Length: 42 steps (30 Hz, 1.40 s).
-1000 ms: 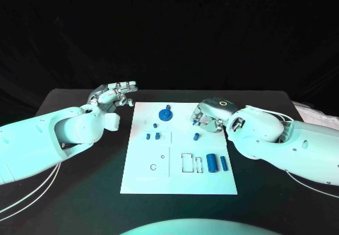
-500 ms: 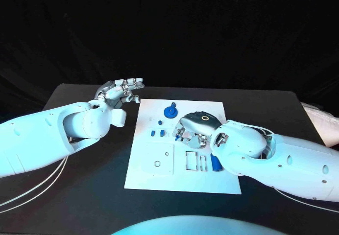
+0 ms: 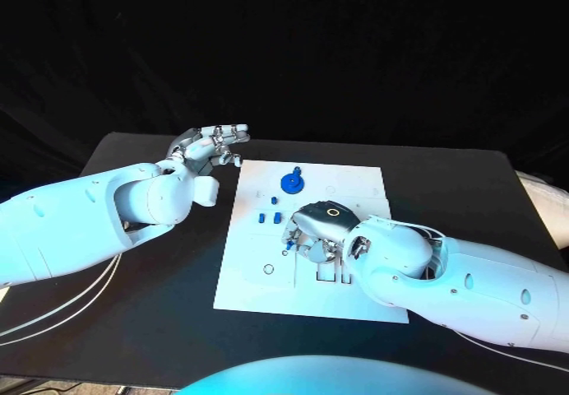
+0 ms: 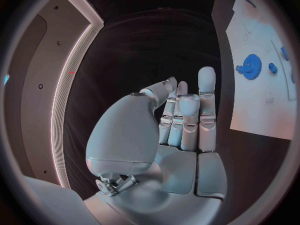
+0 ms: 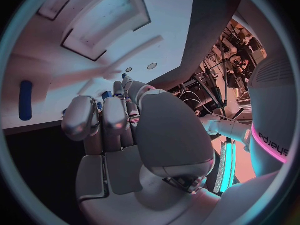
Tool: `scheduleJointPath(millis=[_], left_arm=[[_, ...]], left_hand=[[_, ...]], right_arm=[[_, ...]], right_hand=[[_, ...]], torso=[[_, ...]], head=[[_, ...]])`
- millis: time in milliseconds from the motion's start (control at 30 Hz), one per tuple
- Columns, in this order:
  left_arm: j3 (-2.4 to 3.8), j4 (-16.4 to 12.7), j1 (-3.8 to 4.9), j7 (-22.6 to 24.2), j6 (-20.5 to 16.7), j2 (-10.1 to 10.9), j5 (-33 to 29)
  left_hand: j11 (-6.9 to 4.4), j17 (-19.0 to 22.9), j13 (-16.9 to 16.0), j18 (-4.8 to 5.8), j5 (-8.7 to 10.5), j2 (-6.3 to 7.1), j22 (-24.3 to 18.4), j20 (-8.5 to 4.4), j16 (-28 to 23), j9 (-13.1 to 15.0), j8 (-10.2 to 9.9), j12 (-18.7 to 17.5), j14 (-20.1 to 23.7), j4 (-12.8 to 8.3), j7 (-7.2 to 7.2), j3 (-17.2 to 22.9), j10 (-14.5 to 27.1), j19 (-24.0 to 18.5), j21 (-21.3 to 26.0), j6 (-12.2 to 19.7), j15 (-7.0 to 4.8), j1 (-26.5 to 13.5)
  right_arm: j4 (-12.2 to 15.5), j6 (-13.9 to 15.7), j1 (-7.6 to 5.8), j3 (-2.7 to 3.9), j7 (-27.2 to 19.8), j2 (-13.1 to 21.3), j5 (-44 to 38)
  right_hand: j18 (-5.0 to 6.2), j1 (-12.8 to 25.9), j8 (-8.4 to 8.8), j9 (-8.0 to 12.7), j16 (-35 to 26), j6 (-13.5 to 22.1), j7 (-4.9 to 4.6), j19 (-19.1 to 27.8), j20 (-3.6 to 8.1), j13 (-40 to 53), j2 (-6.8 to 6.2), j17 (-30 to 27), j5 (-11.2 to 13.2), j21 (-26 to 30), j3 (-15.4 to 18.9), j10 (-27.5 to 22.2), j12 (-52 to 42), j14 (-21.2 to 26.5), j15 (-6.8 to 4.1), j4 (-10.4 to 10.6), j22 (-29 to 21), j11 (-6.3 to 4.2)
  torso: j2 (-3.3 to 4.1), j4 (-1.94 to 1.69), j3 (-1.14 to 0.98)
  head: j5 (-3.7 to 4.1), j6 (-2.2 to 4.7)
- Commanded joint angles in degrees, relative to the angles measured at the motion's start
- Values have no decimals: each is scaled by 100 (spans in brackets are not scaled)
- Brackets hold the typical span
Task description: Assemble the parts on the task board
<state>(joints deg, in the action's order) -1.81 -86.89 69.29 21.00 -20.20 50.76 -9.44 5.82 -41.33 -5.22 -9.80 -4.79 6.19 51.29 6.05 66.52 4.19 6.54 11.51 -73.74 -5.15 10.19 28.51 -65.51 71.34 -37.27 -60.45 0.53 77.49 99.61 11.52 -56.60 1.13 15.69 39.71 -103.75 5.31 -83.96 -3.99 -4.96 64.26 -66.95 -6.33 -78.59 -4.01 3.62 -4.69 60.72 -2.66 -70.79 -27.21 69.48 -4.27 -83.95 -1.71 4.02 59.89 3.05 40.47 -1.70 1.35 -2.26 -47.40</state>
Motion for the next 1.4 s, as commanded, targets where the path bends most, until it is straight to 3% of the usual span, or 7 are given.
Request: scheduleJointPath(millis=[33, 233, 1200, 1400], left_arm=[[4, -12, 2, 19, 96, -16, 35], [4, -8, 2, 7, 110, -20, 40], [4, 7, 1, -40, 125, -15, 42], [4, 0, 1, -45, 126, -16, 42]], left_hand=[[-13, 9, -8, -41, -25, 6, -8, 13, -14, -8, 36, 33, 49, -43, -8, 4, 44, -24, 35, 49, 9, 69], [-11, 10, -7, -40, -28, 8, -10, 14, -12, -8, 36, 36, 49, -43, -5, 0, 49, -25, 37, 53, 10, 66], [-2, 37, -5, -43, -36, 14, -26, 17, -19, -11, 35, 47, 60, -51, 4, -13, 77, -32, 60, 76, 17, 63], [-2, 37, -5, -43, -36, 14, -26, 17, -19, -11, 35, 47, 60, -51, 4, -13, 77, -32, 60, 76, 17, 63]], right_arm=[[-46, -119, 45, -1, -71, -50, -123], [-110, -133, 75, -2, -56, -99, -123], [-78, -340, 93, -5, 31, -120, -187], [-134, -442, 93, -31, 131, -187, -218]], right_hand=[[44, 52, -11, -2, 26, -10, -50, -40, -14, 5, 15, 15, -17, -31, -39, 24, 38, -218, 36, -2, 10, 35], [43, 64, -8, -3, 33, -8, -54, -43, -17, 4, 11, 20, -17, -37, -42, 22, 41, -218, 38, -7, 17, 39], [42, 84, -7, -5, 49, -10, -59, -45, -21, 5, 3, 33, -18, -41, -46, 23, 44, -221, 43, -21, 23, 43], [43, 240, 41, 12, 74, 86, -94, -38, -41, -7, -90, 42, -16, -43, -5, -80, 79, -219, 75, -25, 22, 84]], torso=[[7, 5, -8], [0, -6, -4], [-4, 4, -4], [-2, 3, 0]], head=[[-15, -17], [-20, -35], [-44, -63], [-35, -63]])
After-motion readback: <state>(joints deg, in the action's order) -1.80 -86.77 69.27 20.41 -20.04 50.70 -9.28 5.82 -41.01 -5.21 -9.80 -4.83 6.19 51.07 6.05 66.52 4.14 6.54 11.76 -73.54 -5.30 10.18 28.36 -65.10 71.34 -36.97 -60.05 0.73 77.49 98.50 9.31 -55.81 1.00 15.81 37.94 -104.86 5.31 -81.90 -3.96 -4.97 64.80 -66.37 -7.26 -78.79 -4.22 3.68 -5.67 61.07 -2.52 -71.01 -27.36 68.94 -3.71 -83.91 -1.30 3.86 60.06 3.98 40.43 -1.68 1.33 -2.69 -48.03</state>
